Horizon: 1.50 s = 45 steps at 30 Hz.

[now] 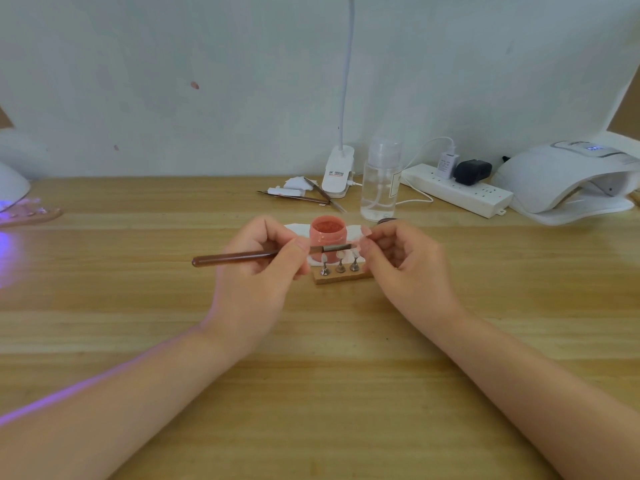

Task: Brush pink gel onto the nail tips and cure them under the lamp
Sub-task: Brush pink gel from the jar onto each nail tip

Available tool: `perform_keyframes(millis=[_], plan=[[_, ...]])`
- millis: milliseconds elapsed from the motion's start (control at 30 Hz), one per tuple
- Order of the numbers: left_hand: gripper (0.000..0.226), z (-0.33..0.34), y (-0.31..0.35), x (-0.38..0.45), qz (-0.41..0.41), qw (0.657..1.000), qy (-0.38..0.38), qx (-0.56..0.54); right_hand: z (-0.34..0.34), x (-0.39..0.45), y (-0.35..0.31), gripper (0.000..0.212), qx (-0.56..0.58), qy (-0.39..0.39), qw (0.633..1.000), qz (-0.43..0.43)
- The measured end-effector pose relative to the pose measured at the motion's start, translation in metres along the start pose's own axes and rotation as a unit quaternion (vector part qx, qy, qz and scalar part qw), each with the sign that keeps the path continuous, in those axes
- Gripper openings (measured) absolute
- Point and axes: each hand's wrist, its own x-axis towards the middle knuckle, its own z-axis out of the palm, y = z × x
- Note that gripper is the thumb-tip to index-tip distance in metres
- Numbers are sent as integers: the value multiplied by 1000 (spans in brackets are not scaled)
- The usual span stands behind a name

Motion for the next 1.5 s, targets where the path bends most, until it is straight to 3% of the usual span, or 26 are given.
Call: perform_keyframes(millis=[267, 467, 567, 800, 1033, 1333, 1500], plan=[[14, -2, 0, 4, 12, 999, 26, -16, -23, 14, 0, 10, -23, 52, 998, 36], [21, -3, -3, 5, 6, 999, 34, -8, -18, 10, 9, 21, -165, -24, 985, 48], [15, -4, -3, 6, 6, 999, 35, -10, -13, 10, 8, 16, -248, -45, 966, 59], [22, -3, -5, 6, -1, 999, 36, 1, -12, 9, 9, 17, -288, -72, 952, 70], [21, -3, -5, 6, 0, 1000, 32, 0, -12, 9, 10, 21, -327, -71, 941, 52], [20, -4, -5, 6, -7, 999, 36, -2, -11, 12, 11, 35, -447, -54, 892, 20], [19, -3, -5, 5, -13, 999, 37, -11, -8, 6, 8, 29, -431, -59, 901, -1]])
